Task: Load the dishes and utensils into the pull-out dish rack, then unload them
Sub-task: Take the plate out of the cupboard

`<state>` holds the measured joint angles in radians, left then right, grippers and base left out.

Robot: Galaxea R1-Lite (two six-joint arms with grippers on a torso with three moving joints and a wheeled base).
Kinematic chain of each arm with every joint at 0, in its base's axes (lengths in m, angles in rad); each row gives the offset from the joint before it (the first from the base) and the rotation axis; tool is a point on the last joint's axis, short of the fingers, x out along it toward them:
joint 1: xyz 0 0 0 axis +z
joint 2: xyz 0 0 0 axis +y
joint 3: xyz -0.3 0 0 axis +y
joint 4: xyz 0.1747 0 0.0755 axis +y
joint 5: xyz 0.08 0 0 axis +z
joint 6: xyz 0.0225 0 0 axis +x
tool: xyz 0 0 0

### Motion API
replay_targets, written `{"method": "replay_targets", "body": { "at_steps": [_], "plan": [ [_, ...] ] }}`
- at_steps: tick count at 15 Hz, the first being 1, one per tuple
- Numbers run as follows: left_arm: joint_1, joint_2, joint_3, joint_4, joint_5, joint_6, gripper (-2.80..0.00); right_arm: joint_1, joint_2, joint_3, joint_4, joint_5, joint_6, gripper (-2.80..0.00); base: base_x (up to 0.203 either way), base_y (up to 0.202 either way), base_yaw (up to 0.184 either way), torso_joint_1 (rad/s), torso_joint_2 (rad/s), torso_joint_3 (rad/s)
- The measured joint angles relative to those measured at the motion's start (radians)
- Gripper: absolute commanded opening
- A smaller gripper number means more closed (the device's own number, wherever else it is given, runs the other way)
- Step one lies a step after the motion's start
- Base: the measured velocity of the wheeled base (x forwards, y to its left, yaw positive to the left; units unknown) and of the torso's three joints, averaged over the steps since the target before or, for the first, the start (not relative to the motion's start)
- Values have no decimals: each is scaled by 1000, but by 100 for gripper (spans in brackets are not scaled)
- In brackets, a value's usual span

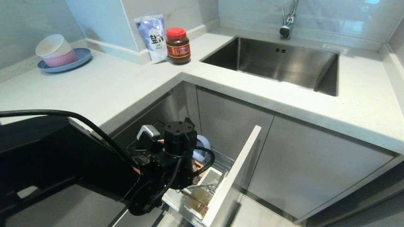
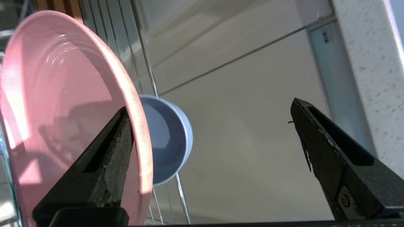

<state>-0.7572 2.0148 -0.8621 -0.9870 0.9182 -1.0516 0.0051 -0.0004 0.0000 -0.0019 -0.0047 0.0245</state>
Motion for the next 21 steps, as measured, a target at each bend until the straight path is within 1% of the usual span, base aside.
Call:
{"method": "replay_targets", "body": {
  "at_steps": [3,11,13,18,21],
  "plan": [
    [2,21,0,1,-13,-23,0,0,0,0,0,0,0,-280,0,0,0,0,0,0],
    [8,43,3,2,-27,-49,0,0,0,0,0,0,0,-280,0,0,0,0,0,0],
    [9,43,3,3,-33,-69,0,0,0,0,0,0,0,-280,0,0,0,0,0,0],
    [7,44,6,6,-39,-79,0,0,0,0,0,0,0,-280,0,0,0,0,0,0],
    [6,44,9,43,-31,-94,0,0,0,0,0,0,0,-280,0,0,0,0,0,0]
  ]
}}
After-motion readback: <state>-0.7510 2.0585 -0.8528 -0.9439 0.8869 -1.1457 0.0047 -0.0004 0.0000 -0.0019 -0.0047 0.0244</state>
